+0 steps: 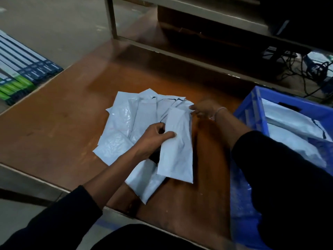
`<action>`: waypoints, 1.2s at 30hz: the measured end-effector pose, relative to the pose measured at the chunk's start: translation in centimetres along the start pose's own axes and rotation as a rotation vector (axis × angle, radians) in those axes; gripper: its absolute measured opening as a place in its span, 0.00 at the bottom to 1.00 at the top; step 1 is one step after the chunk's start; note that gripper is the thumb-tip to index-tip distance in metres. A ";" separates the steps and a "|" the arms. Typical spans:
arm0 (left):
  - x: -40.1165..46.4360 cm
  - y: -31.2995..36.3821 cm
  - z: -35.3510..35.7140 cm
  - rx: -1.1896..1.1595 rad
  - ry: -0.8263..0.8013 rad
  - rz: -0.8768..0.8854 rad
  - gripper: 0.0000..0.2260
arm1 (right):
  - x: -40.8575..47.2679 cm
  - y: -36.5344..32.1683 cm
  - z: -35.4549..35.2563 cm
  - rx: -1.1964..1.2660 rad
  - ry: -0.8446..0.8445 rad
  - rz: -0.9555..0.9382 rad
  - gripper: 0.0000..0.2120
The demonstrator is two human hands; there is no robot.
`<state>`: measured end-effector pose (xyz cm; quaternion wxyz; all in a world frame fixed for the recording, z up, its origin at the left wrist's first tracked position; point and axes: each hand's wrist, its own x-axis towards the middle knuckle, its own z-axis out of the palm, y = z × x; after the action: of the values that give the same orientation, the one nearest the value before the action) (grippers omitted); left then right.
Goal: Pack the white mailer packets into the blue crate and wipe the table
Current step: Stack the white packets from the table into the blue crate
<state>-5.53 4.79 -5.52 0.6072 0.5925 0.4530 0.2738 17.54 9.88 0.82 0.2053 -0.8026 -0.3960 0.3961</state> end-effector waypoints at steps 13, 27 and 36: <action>-0.1 -0.5 -5.4 -0.122 0.095 -0.050 0.21 | 2.5 -0.6 4.9 0.726 0.044 0.212 0.21; 2.6 2.6 -0.7 -0.161 0.141 -0.046 0.16 | -2.6 -0.6 -10.6 0.132 0.102 -0.098 0.14; 0.5 5.9 5.1 -0.411 -0.059 -0.053 0.21 | -5.7 3.5 -7.2 0.242 0.018 -0.180 0.10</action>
<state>0.40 3.68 -0.54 0.7352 0.4520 0.3851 0.3270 22.85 3.15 5.62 0.3389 -0.7367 -0.4141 0.4135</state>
